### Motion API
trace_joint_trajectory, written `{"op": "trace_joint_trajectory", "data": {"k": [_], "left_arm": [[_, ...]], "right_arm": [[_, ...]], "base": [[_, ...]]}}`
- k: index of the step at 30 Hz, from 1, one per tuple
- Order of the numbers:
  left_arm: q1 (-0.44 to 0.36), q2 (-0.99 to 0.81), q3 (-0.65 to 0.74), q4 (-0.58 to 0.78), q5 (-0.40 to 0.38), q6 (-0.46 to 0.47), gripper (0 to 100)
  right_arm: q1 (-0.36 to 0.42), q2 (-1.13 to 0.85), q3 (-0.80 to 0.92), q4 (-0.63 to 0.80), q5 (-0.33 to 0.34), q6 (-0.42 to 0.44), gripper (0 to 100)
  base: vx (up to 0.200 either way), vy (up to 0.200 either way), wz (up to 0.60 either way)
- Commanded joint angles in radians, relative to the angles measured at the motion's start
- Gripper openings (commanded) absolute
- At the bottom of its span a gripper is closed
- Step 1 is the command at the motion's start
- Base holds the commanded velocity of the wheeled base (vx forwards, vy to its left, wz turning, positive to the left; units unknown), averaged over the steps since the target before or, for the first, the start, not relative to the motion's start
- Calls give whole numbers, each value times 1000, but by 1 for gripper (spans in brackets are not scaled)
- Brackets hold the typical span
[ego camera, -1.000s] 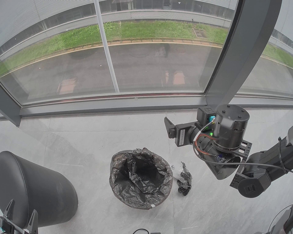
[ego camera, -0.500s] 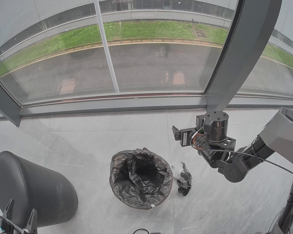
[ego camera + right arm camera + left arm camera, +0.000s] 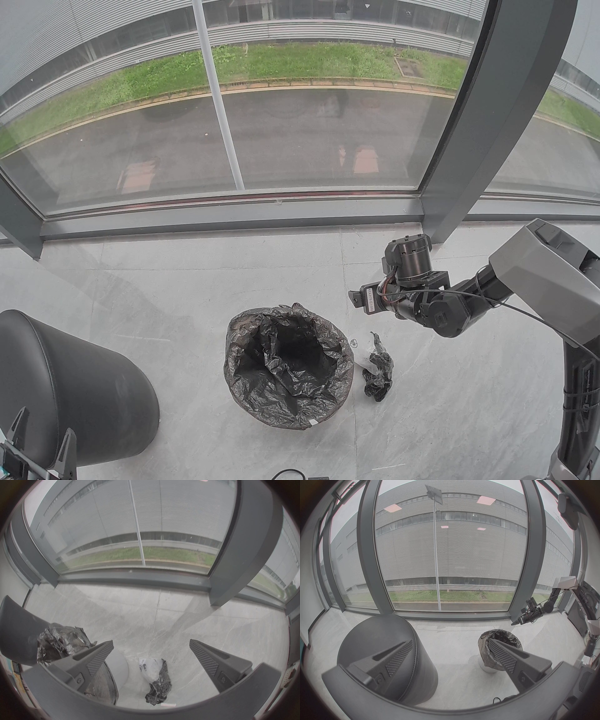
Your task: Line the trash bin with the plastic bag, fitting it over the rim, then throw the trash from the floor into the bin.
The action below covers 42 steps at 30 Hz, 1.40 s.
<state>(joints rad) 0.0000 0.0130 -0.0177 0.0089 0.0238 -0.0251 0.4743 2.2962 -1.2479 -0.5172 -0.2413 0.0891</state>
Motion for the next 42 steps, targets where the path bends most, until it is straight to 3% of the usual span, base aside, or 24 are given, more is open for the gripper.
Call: {"op": "trace_joint_trajectory", "data": {"k": [1, 9, 21, 32, 42], "left_arm": [[0, -13, 15, 0, -1, 1, 100], [0, -13, 15, 0, 1, -1, 100], [0, -13, 15, 0, 1, -1, 100], [0, -13, 15, 0, -1, 1, 100], [0, -13, 15, 0, 1, 1, 100]], "right_arm": [[-49, 138, -234, 187, 76, -9, 100], [-71, 266, -413, 260, 79, -26, 100], [-71, 364, -542, 306, 82, -46, 100], [-71, 445, -752, 528, 85, -54, 100], [-69, 540, -752, 648, 82, -75, 100]], "base": [[0, 0, 0], [0, 0, 0], [0, 0, 0], [0, 0, 0], [0, 0, 0]]}}
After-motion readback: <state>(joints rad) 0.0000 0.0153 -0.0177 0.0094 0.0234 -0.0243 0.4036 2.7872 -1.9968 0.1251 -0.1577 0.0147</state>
